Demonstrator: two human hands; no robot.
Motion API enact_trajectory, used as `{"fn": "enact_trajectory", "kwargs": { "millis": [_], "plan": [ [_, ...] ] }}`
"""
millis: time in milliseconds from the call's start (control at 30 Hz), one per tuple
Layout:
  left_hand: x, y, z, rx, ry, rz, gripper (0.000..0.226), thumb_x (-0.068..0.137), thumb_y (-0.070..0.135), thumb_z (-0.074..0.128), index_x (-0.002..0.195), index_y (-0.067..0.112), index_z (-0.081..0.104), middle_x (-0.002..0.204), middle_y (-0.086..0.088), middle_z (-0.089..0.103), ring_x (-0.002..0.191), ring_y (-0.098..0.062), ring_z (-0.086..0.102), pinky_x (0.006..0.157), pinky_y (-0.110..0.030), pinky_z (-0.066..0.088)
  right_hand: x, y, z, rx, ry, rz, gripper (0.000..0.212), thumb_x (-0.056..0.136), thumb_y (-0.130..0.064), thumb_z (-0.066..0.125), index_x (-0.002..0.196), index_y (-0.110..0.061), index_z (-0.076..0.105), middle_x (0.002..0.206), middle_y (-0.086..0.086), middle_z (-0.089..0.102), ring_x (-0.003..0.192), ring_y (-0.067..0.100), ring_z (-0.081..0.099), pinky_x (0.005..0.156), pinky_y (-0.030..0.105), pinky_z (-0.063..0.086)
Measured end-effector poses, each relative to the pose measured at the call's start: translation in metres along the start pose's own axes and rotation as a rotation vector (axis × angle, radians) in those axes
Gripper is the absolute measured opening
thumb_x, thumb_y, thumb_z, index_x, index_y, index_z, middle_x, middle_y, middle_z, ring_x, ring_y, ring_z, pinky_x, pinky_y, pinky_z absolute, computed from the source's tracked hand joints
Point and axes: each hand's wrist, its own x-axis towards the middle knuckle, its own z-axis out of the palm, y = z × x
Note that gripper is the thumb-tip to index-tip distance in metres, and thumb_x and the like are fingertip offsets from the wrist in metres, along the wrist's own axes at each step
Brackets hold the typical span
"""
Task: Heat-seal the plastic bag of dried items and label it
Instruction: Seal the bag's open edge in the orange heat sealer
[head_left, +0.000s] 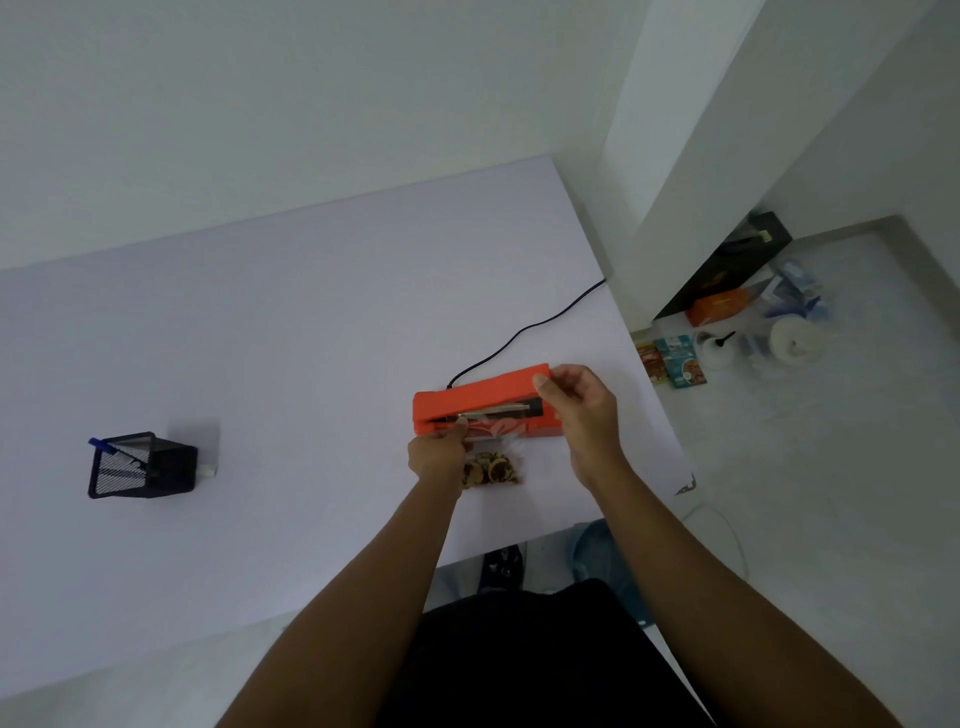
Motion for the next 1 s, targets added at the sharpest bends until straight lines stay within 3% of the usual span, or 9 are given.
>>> {"fn": "enact_trajectory", "kwargs": {
  "millis": [100, 233, 333, 533, 633, 733, 833, 900, 1000],
  "plan": [
    [-0.002, 0.001, 0.001, 0.024, 0.023, 0.005, 0.02, 0.081, 0.027, 0.079, 0.085, 0.013, 0.065, 0.09, -0.008, 0.072, 0.082, -0.026, 0.071, 0.072, -0.036, 0.058, -0.012, -0.032, 0.018, -0.03, -0.191, -0.053, 0.02, 0.084, -0.025, 0.08, 0.096, -0.02, 0.064, 0.108, 0.013, 0.07, 0.102, 0.025, 0.07, 0.082, 0.039, 0.062],
    [-0.009, 0.003, 0.0, 0.021, 0.024, 0.011, 0.023, 0.084, 0.027, 0.076, 0.074, 0.017, 0.058, 0.07, 0.0, 0.064, 0.066, -0.018, 0.063, 0.056, -0.027, 0.048, -0.02, -0.07, 0.039, -0.151, -0.474, -0.073, 0.021, 0.087, -0.026, 0.077, 0.105, -0.022, 0.067, 0.11, 0.005, 0.072, 0.103, 0.017, 0.071, 0.08, 0.032, 0.062],
    [-0.011, 0.005, -0.001, 0.025, 0.021, 0.007, 0.019, 0.085, 0.026, 0.075, 0.077, 0.016, 0.061, 0.071, 0.0, 0.066, 0.064, -0.015, 0.064, 0.055, -0.024, 0.048, -0.02, -0.079, 0.046, -0.165, -0.627, -0.078, 0.019, 0.094, -0.021, 0.068, 0.113, -0.021, 0.071, 0.11, 0.003, 0.074, 0.103, 0.022, 0.071, 0.086, 0.034, 0.061],
    [-0.008, 0.004, -0.003, 0.031, 0.009, 0.0, 0.018, 0.084, 0.023, 0.076, 0.078, 0.015, 0.061, 0.078, -0.005, 0.072, 0.065, -0.017, 0.068, 0.058, -0.028, 0.054, 0.019, 0.0, 0.01, -0.546, -0.057, -0.176, 0.024, 0.097, -0.018, 0.06, 0.118, -0.021, 0.07, 0.111, -0.002, 0.068, 0.097, 0.011, 0.065, 0.091, 0.038, 0.058],
    [-0.006, 0.003, -0.003, 0.105, 0.041, 0.056, 0.021, 0.084, 0.026, 0.075, 0.071, 0.018, 0.062, 0.078, -0.005, 0.073, 0.069, -0.019, 0.07, 0.069, -0.033, 0.059, 0.025, 0.046, -0.012, -0.73, -0.114, -0.097, 0.042, 0.094, -0.014, 0.065, 0.136, -0.02, 0.06, 0.107, 0.005, 0.059, 0.102, 0.024, 0.063, 0.087, 0.027, 0.052],
    [-0.01, 0.006, -0.002, 0.219, 0.06, 0.165, 0.025, 0.085, 0.029, 0.072, 0.063, 0.02, 0.063, 0.069, -0.001, 0.071, 0.07, -0.022, 0.071, 0.075, -0.041, 0.061, 0.021, 0.067, -0.017, -0.735, -0.109, -0.114, 0.052, 0.092, -0.009, 0.069, 0.141, -0.015, 0.055, 0.11, 0.007, 0.057, 0.102, 0.021, 0.06, 0.09, 0.026, 0.052],
    [-0.013, 0.011, -0.001, 0.3, 0.063, 0.256, 0.016, 0.088, 0.023, 0.067, 0.078, 0.013, 0.073, 0.071, -0.001, 0.07, 0.067, -0.021, 0.068, 0.074, -0.041, 0.061, 0.021, 0.075, -0.017, -0.708, -0.078, -0.145, 0.052, 0.091, -0.005, 0.069, 0.141, -0.013, 0.055, 0.117, 0.011, 0.058, 0.106, 0.02, 0.06, 0.095, 0.026, 0.052],
    [-0.019, 0.016, 0.001, 0.307, 0.066, 0.308, 0.015, 0.09, 0.022, 0.066, 0.092, 0.01, 0.075, 0.074, 0.002, 0.068, 0.065, -0.015, 0.066, 0.065, -0.031, 0.059, 0.021, 0.077, -0.017, -0.702, -0.073, -0.159, 0.052, 0.09, -0.004, 0.07, 0.14, -0.013, 0.056, 0.117, 0.011, 0.059, 0.107, 0.021, 0.062, 0.097, 0.029, 0.055],
    [-0.033, 0.023, 0.005, 0.324, -0.019, 0.438, 0.019, 0.095, 0.024, 0.063, 0.089, 0.007, 0.071, 0.07, 0.005, 0.063, 0.047, -0.003, 0.06, 0.042, -0.01, 0.045, 0.022, 0.076, -0.017, -0.688, -0.055, -0.169, 0.052, 0.089, -0.003, 0.071, 0.138, -0.012, 0.058, 0.115, 0.01, 0.059, 0.104, 0.019, 0.061, 0.095, 0.028, 0.055]
  ]
}}
